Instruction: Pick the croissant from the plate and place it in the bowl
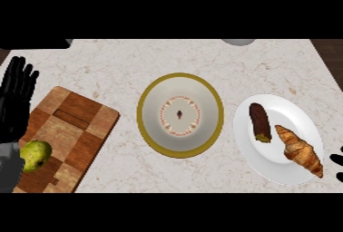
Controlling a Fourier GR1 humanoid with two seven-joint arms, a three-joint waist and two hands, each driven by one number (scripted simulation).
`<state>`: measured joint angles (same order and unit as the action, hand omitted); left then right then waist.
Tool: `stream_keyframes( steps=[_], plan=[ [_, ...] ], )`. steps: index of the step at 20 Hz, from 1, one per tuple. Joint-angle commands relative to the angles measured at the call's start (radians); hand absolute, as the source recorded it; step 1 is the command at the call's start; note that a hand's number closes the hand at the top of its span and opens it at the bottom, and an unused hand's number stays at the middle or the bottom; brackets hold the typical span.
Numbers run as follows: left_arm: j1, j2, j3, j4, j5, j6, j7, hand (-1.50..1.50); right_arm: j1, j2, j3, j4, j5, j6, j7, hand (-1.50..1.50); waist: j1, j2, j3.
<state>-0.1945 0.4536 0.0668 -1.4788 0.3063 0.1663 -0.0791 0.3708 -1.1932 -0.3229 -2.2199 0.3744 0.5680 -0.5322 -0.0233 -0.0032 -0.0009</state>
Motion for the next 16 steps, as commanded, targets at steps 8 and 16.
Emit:
stream_keyframes(
  steps=[8,16],
  plan=[
    [-0.061,0.009,0.041,0.029,0.001,-0.052,0.05,0.0,0.006,0.064,0.119,0.077,0.245,-0.005,-0.059,-1.5,0.024,0.005,0.002],
    [-0.082,-0.042,0.024,0.022,-0.042,-0.045,0.035,0.0,-0.175,0.114,0.312,0.248,0.348,-0.011,-0.021,-1.5,0.043,0.008,0.001]
  ],
)
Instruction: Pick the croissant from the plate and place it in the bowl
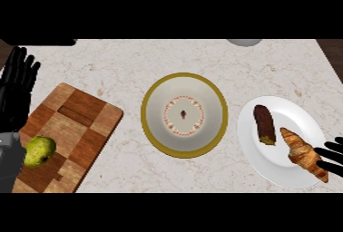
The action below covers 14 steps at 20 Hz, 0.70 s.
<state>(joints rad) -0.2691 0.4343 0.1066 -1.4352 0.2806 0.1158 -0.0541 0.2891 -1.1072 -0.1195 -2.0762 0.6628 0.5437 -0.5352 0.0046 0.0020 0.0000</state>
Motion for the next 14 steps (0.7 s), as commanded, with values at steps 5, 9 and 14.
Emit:
stream_keyframes(
  steps=[5,9,14],
  plan=[
    [0.026,0.017,0.026,-0.077,-0.009,-0.03,0.055,0.0,-0.117,0.119,0.153,0.18,0.176,-0.038,-0.031,-1.5,0.01,-0.001,0.001],
    [0.0,-0.029,0.024,0.014,-0.048,-0.025,-0.016,0.0,-0.253,0.182,0.232,0.303,0.238,-0.028,-0.043,-1.5,0.006,0.002,0.0],
    [0.028,-0.052,0.017,-0.059,-0.057,-0.017,0.03,0.0,-0.291,0.179,0.19,0.473,0.248,-0.093,-0.208,-1.5,0.007,0.0,0.001]
  ],
)
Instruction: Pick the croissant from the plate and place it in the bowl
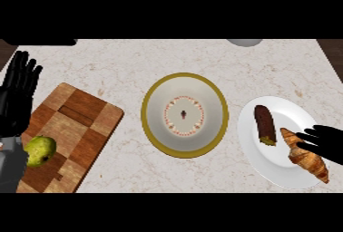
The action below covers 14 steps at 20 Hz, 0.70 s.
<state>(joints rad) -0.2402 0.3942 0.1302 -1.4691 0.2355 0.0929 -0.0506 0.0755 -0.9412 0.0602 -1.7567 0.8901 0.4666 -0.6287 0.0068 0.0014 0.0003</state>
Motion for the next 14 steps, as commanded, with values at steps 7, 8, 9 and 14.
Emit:
stream_keyframes(
  steps=[7,8,9,14],
  plan=[
    [-0.044,-0.002,0.042,0.042,-0.017,-0.03,0.007,0.0,-0.151,0.06,0.062,0.189,0.092,-0.021,-0.143,-1.5,-0.002,0.001,0.0],
    [0.038,-0.046,0.029,-0.03,-0.032,-0.004,-0.031,0.0,-0.033,0.063,0.047,0.116,0.098,-0.058,-0.133,-1.5,-0.008,-0.002,0.0],
    [0.022,-0.03,0.029,-0.003,-0.025,-0.036,0.001,0.0,-0.06,0.087,0.058,0.169,0.137,-0.086,-0.127,-1.5,-0.007,-0.001,0.0],
    [0.041,-0.05,0.037,-0.034,-0.044,-0.031,-0.012,0.0,-0.114,0.162,0.112,0.168,0.201,-0.031,-0.054,-1.5,-0.004,-0.001,0.0]
  ],
)
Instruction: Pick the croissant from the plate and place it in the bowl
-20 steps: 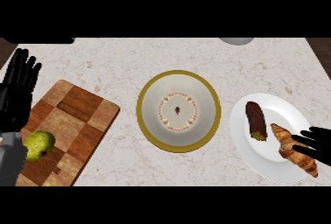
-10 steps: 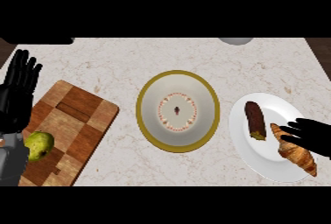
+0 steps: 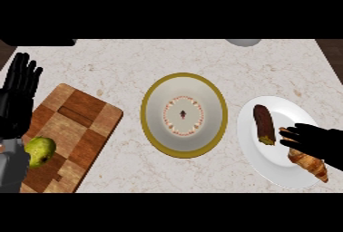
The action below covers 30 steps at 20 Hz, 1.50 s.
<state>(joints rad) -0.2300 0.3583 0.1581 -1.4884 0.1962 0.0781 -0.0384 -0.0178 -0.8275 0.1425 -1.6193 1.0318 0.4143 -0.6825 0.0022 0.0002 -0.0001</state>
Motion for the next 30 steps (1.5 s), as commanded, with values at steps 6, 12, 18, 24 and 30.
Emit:
stream_keyframes(
  steps=[6,12,18,24,30],
  plan=[
    [0.078,-0.012,0.032,-0.116,0.002,-0.027,0.042,0.0,-0.013,0.084,0.019,0.087,0.118,-0.013,-0.028,-1.5,0.001,-0.001,0.0],
    [-0.016,-0.03,0.049,0.079,-0.034,-0.046,-0.069,0.0,-0.102,0.157,0.011,0.268,0.199,-0.086,-0.045,-1.5,-0.001,0.001,0.0],
    [-0.068,-0.034,0.032,0.005,-0.053,-0.003,0.063,0.0,-0.037,0.16,-0.011,0.256,0.244,-0.141,-0.055,-1.5,-0.006,-0.001,0.0],
    [0.023,-0.02,0.061,-0.03,-0.032,-0.06,0.025,0.0,-0.106,0.185,-0.064,0.357,0.202,-0.242,-0.179,1.5,-0.001,0.0,0.0],
    [-0.027,-0.048,0.057,0.036,-0.053,-0.056,-0.015,0.0,-0.142,0.247,-0.056,0.409,0.247,-0.306,-0.208,1.5,-0.001,0.001,0.0]
  ],
)
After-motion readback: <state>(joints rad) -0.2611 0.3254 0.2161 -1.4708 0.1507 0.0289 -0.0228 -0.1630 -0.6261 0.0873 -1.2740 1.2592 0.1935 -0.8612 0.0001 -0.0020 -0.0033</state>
